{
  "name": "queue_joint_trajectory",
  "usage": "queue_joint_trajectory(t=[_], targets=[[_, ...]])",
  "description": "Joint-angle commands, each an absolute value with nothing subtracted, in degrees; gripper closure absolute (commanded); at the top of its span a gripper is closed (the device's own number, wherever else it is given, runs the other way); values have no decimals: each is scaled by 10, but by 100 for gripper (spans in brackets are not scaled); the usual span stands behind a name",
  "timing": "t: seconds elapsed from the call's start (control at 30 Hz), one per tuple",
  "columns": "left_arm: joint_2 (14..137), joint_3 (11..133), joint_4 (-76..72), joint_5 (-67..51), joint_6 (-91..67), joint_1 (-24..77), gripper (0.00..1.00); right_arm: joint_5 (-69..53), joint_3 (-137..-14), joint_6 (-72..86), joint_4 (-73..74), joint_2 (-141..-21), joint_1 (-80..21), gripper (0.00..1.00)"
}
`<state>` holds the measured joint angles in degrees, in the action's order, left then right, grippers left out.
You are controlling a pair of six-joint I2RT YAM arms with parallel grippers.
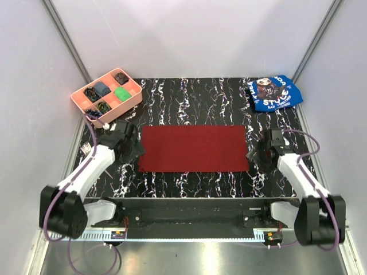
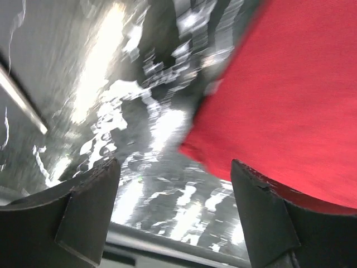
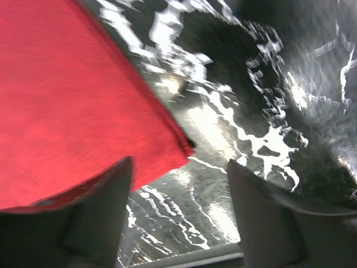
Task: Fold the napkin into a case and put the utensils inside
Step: Fold and flatten the napkin at the center of the board, then pick up the rectangle-folded napkin from the center of the board.
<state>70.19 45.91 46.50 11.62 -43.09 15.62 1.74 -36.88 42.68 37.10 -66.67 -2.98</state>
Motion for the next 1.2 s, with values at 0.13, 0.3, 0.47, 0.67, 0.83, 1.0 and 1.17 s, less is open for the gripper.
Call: queue_joint_trajectory(t=[0.13, 0.3, 0.47, 0.67, 0.83, 1.0, 1.17], targets=[[728, 488, 238, -103, -393, 143, 51, -115, -444, 318, 207, -681, -29, 14], [782, 490, 222, -154, -382, 149, 61, -230, -522, 282, 196, -816, -29, 18], [699, 391, 149, -176, -374, 149, 51, -201, -521, 243, 185, -857, -28, 26], [675, 371, 222, -113, -388, 149, 71, -217, -509, 233, 176, -882, -29, 47], [566, 331, 247, -46, -394, 148, 68, -258, -480, 244, 150, -883, -30, 60], [590, 325, 289, -21, -411, 144, 81, -271, -467, 247, 142, -878, -30, 68], [645, 337, 306, -3, -413, 143, 90, -272, -463, 244, 143, -874, -30, 68]])
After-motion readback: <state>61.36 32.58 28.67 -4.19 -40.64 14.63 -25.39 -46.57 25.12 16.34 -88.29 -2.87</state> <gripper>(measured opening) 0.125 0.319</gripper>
